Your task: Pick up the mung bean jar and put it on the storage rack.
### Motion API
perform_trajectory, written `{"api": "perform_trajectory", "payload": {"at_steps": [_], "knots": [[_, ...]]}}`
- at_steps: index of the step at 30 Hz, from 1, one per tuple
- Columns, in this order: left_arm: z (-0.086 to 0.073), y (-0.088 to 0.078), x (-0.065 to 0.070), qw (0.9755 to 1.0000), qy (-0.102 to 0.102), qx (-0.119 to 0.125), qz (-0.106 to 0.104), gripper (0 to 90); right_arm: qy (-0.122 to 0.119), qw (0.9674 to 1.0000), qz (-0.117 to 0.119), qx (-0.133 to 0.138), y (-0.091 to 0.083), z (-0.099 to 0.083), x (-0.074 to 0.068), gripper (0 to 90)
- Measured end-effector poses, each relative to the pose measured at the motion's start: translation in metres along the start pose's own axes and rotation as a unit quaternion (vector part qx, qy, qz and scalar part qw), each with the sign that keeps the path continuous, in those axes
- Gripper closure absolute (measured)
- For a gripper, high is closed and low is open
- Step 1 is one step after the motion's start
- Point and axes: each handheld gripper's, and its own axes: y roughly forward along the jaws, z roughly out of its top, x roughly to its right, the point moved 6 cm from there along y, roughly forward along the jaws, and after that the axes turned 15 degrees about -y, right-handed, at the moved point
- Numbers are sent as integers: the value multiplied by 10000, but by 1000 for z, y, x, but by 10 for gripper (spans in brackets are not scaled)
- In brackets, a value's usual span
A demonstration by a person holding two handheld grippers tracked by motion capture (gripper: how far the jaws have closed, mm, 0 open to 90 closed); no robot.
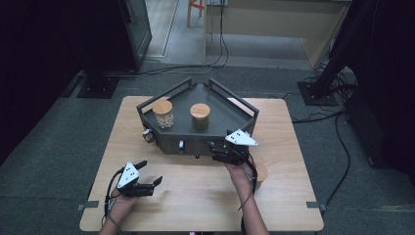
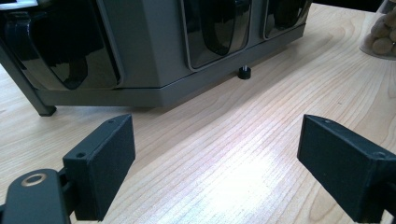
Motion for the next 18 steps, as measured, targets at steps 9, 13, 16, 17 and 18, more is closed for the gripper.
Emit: {"api": "perform_trajectory", "payload": {"at_steps": [9, 13, 16, 17, 18], "knots": [[0, 0, 0, 10000, -12, -1, -3, 108, 3, 10000, 1, 33, -8, -8, 1, 170], [0, 0, 0, 10000, -8, -9, -2, 109, 5, 10000, -20, 62, -12, -9, 1, 170], [0, 0, 0, 10000, -9, -13, -2, 109, -31, 10000, -58, 45, -16, -11, 1, 170], [0, 1, 0, 10000, -7, -16, -1, 109, -30, 10000, -74, 31, -17, -12, 0, 170], [0, 1, 0, 10000, -4, -19, -5, 108, -40, 10000, -82, 22, -18, -13, 0, 170]]}}
